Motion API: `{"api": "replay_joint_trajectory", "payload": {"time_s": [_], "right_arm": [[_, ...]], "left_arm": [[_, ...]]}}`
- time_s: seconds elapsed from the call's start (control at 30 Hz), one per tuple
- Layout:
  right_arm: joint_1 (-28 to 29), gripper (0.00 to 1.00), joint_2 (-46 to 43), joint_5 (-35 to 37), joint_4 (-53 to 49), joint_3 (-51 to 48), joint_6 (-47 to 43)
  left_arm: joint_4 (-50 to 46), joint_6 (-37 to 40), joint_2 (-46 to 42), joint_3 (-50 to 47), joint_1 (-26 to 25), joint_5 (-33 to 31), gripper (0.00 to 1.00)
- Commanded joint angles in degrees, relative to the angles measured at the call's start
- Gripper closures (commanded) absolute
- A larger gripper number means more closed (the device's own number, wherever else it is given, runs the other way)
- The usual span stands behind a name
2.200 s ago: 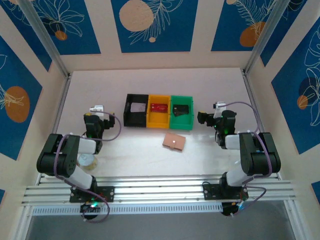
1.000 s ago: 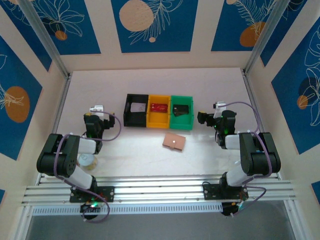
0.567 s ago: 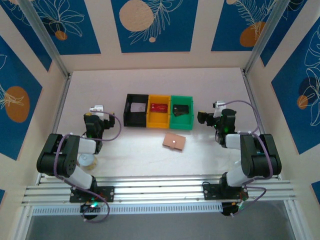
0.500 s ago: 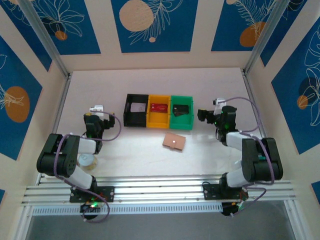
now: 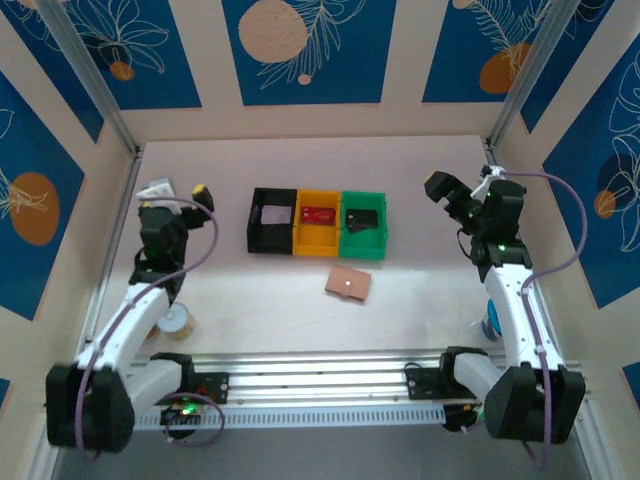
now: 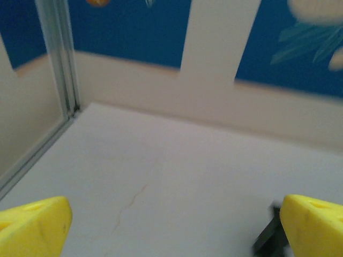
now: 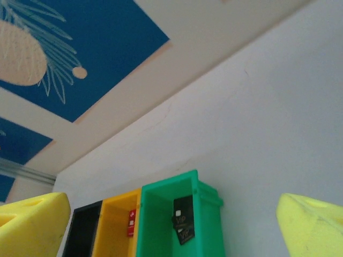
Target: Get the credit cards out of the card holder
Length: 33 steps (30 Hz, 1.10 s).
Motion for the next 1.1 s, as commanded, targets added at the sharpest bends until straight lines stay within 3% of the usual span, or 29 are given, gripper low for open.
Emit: {"api": "replay_joint_trajectory", "payload": {"time_s": [0.0, 0.1, 0.2, 0.33, 0.4, 0.63, 0.83, 1.07], "right_arm": [[3.50, 0.01, -3.95, -2.00, -6.35, -1.27, 5.61], [11.40, 0.01, -7.60, 5.60, -8.91, -0.84, 2.16], [20.12, 0.01, -9.22, 15.36, -14.18, 0.85, -1.20], [26.73, 0.00, -8.84, 15.18, -20.06, 1.72, -1.93], [29.26, 0.01, -8.43, 14.24, -22.48, 0.92, -1.27], [38.27, 0.12, -8.20, 14.36, -24.46, -4.59, -0.55], [45.13, 0.22, -2.84, 17.36, -26.42, -5.36, 4.06], [52.61, 0.28, 7.01, 22.78, -26.00, -2.26, 7.93]], "left_arm": [[-17.80, -13.06, -7.00, 2.87, -0.02, -0.22, 0.00], [-22.84, -16.21, -10.69, 3.80, -0.11, 11.33, 0.00], [-34.39, -23.93, -12.14, 5.85, -0.28, 14.09, 0.00], [-39.11, -27.94, -11.79, 4.50, -0.81, 23.06, 0.00], [-41.54, -29.96, -11.44, 3.78, -2.09, 24.46, 0.00], [-46.97, -31.93, -11.85, 2.60, -12.63, 18.32, 0.00], [-49.69, -31.16, -8.68, 3.91, -22.48, 10.48, 0.00], [-57.18, -19.86, -6.12, 10.44, -23.75, 4.31, 0.00]]}}
